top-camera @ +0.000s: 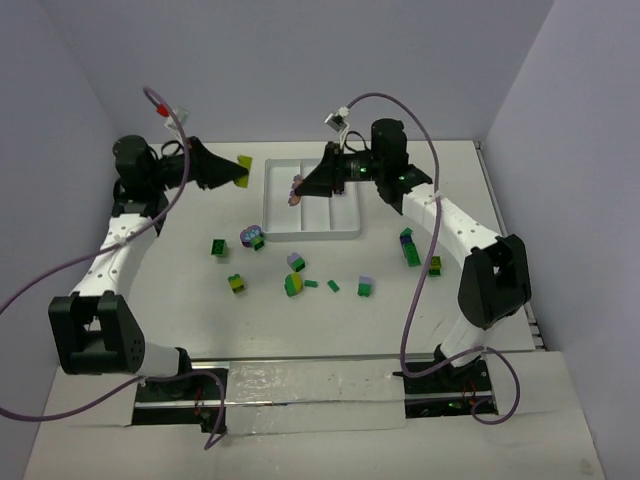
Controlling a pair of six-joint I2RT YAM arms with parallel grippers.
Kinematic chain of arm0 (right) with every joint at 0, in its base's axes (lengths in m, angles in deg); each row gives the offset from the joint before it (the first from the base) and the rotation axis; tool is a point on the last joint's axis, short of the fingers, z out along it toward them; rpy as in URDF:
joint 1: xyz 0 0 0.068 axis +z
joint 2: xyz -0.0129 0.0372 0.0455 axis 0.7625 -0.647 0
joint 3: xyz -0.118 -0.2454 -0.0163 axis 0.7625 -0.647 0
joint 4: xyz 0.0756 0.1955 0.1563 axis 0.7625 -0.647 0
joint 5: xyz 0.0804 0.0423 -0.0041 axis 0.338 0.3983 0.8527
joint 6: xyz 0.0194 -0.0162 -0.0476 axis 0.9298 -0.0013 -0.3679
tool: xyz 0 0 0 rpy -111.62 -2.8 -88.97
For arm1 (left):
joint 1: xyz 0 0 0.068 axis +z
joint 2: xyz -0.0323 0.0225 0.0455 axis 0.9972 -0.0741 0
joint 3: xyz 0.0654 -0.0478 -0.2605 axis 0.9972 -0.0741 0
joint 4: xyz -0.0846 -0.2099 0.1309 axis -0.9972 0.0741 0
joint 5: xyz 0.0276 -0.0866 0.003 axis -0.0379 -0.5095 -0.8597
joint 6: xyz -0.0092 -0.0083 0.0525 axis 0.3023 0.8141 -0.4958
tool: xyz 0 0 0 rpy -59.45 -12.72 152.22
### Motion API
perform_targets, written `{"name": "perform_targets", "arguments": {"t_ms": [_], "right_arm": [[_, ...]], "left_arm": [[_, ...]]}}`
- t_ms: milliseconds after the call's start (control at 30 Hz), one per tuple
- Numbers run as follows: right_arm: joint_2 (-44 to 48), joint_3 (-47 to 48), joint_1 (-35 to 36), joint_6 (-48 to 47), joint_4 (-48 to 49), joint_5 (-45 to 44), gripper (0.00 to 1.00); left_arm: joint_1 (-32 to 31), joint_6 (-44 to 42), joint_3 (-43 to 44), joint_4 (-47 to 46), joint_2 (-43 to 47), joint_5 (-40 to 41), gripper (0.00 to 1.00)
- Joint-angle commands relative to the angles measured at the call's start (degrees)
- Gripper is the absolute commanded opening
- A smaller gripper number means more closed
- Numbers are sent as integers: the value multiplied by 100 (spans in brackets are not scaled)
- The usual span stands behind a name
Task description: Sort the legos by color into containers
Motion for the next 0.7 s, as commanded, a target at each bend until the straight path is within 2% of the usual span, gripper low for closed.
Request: {"name": "perform_targets", "arguments": {"t_ms": [0, 67, 167, 233, 400, 567, 667], "right_arm": [[-115, 576, -517, -1168, -1334, -316, 0], [-302, 762, -691, -1451, -1808, -785, 0], [-908, 1778, -704, -2120, -2874, -2536, 0], [-1530, 2329, -675, -2311, -3419, -3394, 0], [-2707, 3750, -624, -2458, -4106, -5272, 0], [-3603, 4513, -577, -2606, -4376, -6271, 0], [-3781, 4502, -562, -2683, -4244, -6662, 0]], "left_arm": [[614, -1665, 969, 1873, -350, 300, 0], [643, -2101, 1151, 2371, -521, 566, 0], [465, -2377, 1247, 2309, -806, 1935, 0], [150, -2512, 1305, 2204, -1019, 2557, 0], [-416, -2737, 1946, 2242, -1933, 3946, 0], [-695, -2725, 2661, 2305, -2825, 4686, 0], [-872, -2714, 2976, 2305, -3286, 4903, 0]]}}
